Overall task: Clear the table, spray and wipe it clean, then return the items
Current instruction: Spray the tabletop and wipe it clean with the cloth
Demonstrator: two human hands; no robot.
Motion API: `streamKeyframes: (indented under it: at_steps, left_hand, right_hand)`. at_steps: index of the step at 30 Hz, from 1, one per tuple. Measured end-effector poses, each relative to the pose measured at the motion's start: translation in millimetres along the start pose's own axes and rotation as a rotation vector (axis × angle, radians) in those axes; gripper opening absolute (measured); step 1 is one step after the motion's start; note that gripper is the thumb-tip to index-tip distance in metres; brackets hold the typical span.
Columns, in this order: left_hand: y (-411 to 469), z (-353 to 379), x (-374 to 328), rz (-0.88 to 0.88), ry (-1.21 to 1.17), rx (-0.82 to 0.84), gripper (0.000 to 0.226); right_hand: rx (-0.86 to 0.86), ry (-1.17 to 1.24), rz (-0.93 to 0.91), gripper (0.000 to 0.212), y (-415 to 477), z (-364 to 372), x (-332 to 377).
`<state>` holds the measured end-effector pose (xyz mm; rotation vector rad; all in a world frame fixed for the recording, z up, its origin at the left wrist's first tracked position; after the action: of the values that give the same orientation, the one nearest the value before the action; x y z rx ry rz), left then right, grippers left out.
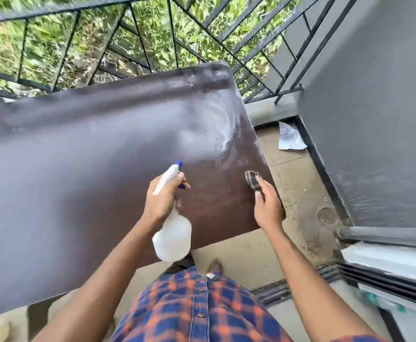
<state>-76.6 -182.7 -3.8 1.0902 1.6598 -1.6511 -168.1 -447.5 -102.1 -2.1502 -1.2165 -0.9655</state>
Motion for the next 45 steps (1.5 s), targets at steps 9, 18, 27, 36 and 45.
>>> streamKeyframes:
  at_steps: [9,18,27,36,45]
  left_hand:
    - [18,-30,5,-0.008,-0.011,-0.008,0.025]
    - [16,-42,18,-0.040,-0.072,-0.007,0.024]
    - [19,-39,18,-0.036,-0.047,0.041,0.027]
    - [30,-32,7,-0.066,-0.022,0.017,0.029]
    - [48,-3,-13,-0.101,-0.098,-0.072,0.040]
  right_hand:
    - [0.256,0.640,0.485,0.035,-1,57,63]
    - [0.190,-0.228,-0.538,0.030,-34,89,91]
    - [0.450,-0.689,-0.594,0.061,-31,123,57]
    - [0.269,-0.719,-0.372,0.056,47,56,12]
    - [0.120,-0.324,-0.258,0.062,146,5,-4]
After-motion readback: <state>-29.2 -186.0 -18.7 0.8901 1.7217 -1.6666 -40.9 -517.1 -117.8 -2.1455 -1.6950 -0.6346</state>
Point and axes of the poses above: each hand's wrist, its own y-axis towards the middle knuckle, its own z-axis out of the palm, x = y × z, the point moved 2 cm from there along y, towards the middle knuckle, and after that the axes turned 5 degrees about -z, right-handed, at the moved point
